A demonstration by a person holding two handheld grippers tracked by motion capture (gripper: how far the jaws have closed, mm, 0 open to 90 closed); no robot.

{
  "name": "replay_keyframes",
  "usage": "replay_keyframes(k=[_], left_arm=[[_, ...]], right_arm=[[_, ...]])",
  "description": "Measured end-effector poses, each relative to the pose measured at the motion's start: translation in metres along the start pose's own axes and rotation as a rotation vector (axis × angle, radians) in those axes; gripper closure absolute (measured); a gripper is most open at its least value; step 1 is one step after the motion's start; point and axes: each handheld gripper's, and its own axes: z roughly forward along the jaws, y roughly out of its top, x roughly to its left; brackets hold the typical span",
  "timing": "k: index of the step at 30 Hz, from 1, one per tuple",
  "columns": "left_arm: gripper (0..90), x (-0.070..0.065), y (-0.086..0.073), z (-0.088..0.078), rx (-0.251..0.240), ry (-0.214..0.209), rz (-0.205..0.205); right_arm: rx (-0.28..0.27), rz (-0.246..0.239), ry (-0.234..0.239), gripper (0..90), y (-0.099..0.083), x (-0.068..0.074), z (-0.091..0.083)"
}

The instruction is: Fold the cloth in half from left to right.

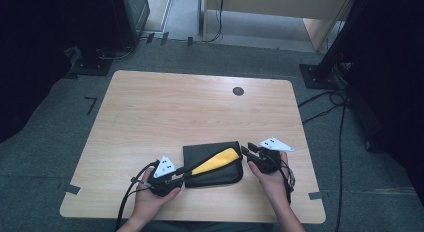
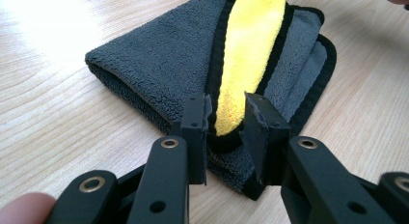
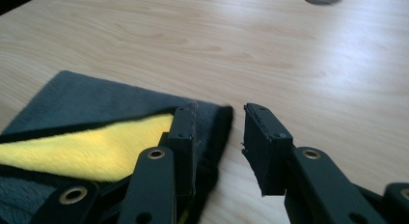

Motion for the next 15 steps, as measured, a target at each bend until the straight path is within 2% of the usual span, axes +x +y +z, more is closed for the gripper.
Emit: replay_keyframes(k=[2,4,9,10,12,15], left_arm=[[71.3,0.001,-0.001,0.000,0.000,0.001,-0.005],[71.2,0.002,-0.002,0.000,0.006,0.003,-0.009],[71.1,0.002,-0.003,0.000,0.003,0.003,-0.011],[71.1,0.002,-0.003,0.000,-0.004,0.002,-0.013],[71.0,0.001,-0.002,-0.003,-0.023,0.001,-0.017],[70.7,-0.001,0.002,-0.008,-0.067,0.000,-0.016]], right_arm=[[0.015,0.014,-0.017,66.7,-0.006,-0.005,-0.003],[0.044,0.048,-0.007,66.8,-0.015,-0.009,-0.002],[0.086,0.084,0.055,66.2,-0.025,-0.008,0.010],[0.089,0.084,0.049,66.9,-0.025,-0.008,0.012],[0.073,0.116,0.054,68.7,-0.024,-0.008,0.015],[0.071,0.173,0.087,70.4,-0.024,-0.011,0.019]])
